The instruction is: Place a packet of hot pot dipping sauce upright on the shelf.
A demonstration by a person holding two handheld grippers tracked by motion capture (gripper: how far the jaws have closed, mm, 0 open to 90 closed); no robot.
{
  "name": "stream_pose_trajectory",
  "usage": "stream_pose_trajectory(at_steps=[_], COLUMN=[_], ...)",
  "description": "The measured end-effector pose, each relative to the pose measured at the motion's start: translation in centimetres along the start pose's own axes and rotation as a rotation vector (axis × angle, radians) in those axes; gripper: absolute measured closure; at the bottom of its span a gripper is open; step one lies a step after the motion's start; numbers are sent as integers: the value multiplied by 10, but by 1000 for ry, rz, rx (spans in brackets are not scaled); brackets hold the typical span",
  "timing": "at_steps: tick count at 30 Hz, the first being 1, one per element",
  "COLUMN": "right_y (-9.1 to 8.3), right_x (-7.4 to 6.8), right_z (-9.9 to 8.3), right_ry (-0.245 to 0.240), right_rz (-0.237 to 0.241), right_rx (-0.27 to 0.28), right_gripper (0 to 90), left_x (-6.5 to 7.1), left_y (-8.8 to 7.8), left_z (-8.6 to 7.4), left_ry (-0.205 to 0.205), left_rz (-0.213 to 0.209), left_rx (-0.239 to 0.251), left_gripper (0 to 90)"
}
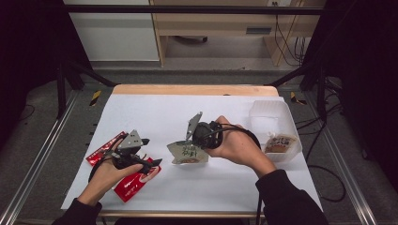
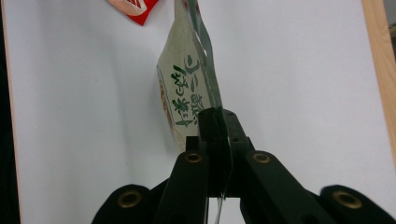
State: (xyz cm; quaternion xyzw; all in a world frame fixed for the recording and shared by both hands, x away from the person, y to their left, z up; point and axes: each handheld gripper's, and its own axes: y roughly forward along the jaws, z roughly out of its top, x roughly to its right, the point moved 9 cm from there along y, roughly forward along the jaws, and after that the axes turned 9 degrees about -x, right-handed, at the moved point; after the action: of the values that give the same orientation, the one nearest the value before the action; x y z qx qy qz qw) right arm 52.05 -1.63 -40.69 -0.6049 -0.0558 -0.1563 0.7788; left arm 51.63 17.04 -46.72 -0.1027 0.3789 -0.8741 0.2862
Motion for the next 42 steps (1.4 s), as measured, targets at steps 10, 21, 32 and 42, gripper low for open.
stream_pose_trajectory(at_steps=[10, 21, 32, 42], right_y=[-27, -50, -71, -96], right_x=[17, 34, 53, 67], right_z=[-20, -47, -63, -69], right_ry=[16, 17, 34, 50], right_rz=[-27, -7, -18, -61], right_rx=[11, 33, 74, 120], right_gripper=[900, 900, 900, 900], left_x=[-12, -16, -25, -29], left_y=[9, -4, -17, -20], left_z=[-20, -34, -53, -60], left_ry=[-47, -82, -144, -166], left_rz=[36, 84, 130, 152], left_rx=[-38, 4, 33, 43], left_gripper=[95, 95, 90, 90])
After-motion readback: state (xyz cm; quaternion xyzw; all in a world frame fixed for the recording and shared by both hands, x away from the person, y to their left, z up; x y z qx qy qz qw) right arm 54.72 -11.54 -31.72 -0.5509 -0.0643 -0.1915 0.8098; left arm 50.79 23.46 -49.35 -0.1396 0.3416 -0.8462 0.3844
